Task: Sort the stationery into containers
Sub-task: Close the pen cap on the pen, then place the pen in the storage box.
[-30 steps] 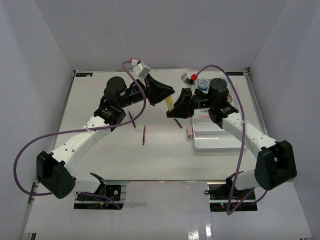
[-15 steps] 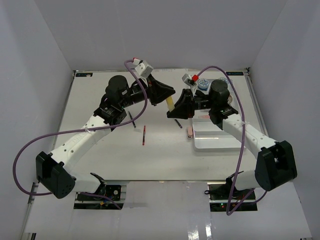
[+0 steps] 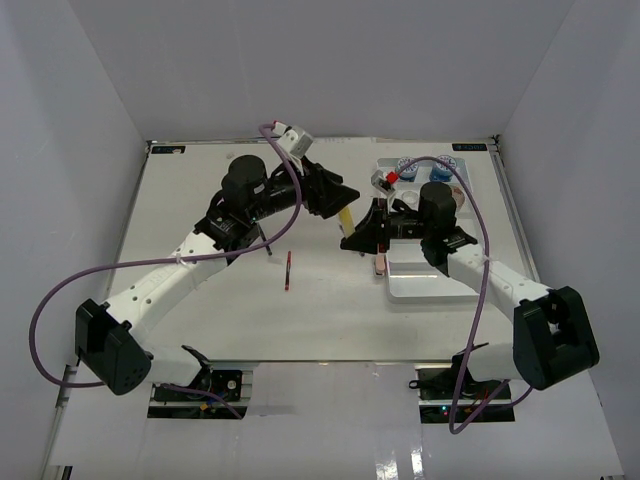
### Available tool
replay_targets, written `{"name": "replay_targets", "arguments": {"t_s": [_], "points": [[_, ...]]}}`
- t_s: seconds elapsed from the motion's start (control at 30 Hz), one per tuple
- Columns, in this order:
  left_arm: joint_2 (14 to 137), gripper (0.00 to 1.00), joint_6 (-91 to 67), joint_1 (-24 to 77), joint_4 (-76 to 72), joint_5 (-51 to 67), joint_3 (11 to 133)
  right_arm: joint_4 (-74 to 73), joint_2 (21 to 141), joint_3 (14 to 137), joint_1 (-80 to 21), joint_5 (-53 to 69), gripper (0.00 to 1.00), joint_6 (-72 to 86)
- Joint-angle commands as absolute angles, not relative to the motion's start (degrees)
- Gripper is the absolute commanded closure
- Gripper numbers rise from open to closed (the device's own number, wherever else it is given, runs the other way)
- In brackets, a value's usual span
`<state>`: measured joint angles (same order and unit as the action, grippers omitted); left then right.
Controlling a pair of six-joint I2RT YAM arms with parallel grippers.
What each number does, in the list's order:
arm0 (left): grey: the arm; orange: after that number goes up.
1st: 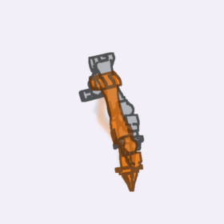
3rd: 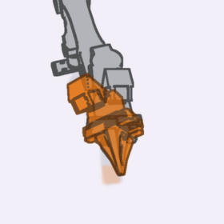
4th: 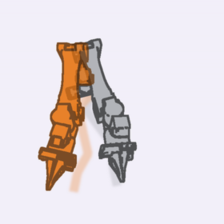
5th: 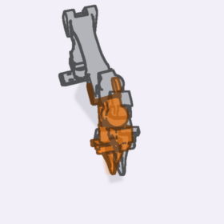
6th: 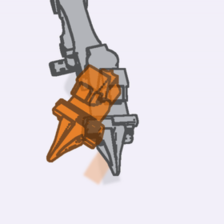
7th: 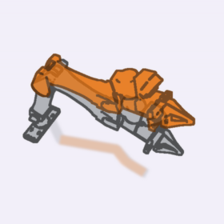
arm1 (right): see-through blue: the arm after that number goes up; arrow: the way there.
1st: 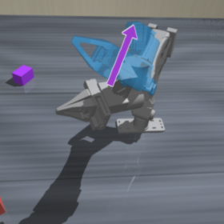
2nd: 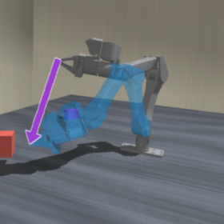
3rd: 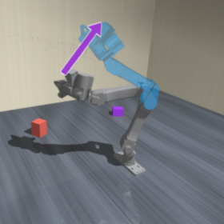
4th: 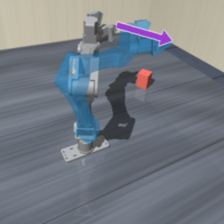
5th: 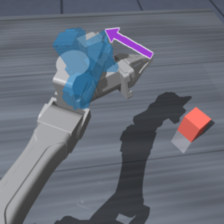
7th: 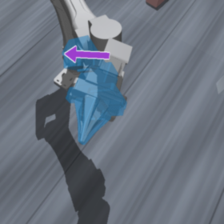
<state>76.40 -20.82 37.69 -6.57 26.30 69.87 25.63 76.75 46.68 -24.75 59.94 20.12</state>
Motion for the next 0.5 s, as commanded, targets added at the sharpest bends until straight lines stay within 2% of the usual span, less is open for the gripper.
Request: {"name": "replay_targets", "arguments": {"t_s": [0.0,0.1,0.27,0.3,0.47], "points": [[73.7,0.22,-22.2,37.1,-7.2,18.5,69.5,21.3,74.8,43.8,-24.4,55.2,0.92,16.7],[71.9,0.16,-23.3,36.6,-6.3,11.3,68.1,18.9,74.2,41.8,-23.9,50.4,0.92,17.3],[69.7,0.03,-23.5,34.8,2.2,-3.6,66.1,13.1,69.8,38.4,-21.0,30.1,0.92,23.0],[69.1,0.02,-23.6,34.3,3.7,-4.8,65.1,12.1,68.0,37.7,-20.2,23.4,0.92,24.6],[67.0,0.02,-22.6,29.6,9.2,-9.1,59.8,7.3,62.7,32.7,-11.7,10.9,0.92,33.7]]}}
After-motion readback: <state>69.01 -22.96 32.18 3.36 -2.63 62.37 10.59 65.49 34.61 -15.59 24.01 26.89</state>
